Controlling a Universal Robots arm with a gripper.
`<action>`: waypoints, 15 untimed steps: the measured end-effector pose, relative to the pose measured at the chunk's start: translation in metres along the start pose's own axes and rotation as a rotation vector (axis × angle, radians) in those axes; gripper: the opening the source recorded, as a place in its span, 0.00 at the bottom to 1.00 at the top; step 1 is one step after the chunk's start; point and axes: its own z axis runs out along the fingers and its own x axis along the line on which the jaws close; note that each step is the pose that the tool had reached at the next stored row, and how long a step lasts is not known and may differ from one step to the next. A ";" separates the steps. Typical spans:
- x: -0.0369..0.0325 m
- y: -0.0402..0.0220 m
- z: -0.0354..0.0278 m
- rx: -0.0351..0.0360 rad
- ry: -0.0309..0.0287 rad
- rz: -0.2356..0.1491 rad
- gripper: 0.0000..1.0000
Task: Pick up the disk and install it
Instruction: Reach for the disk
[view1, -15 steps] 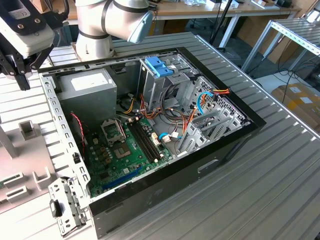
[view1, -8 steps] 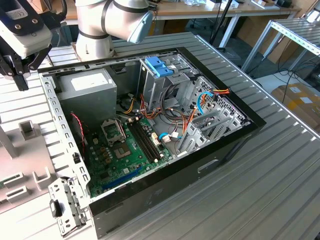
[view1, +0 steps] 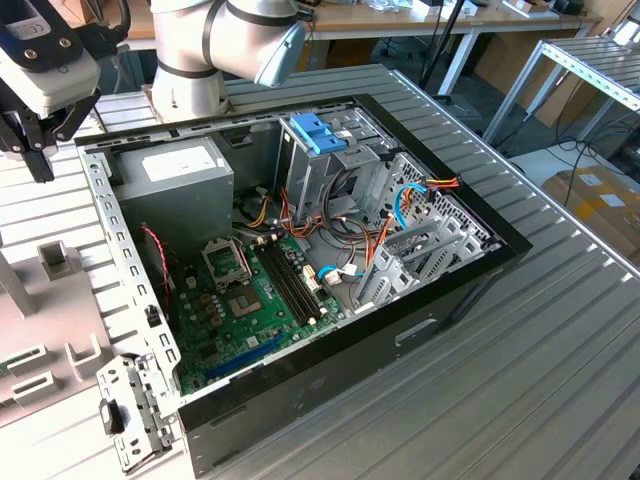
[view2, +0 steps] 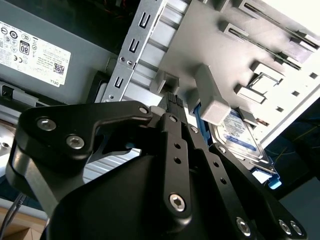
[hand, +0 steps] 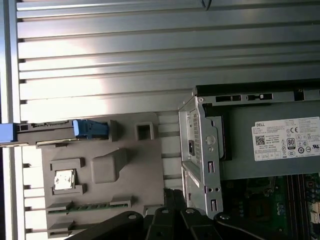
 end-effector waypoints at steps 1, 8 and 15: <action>0.0003 0.0000 0.0000 0.0000 -0.0001 0.000 0.11; 0.0025 -0.0002 0.0000 0.0000 0.0000 0.000 0.11; 0.0047 -0.0004 0.0001 0.0000 0.0000 0.000 0.11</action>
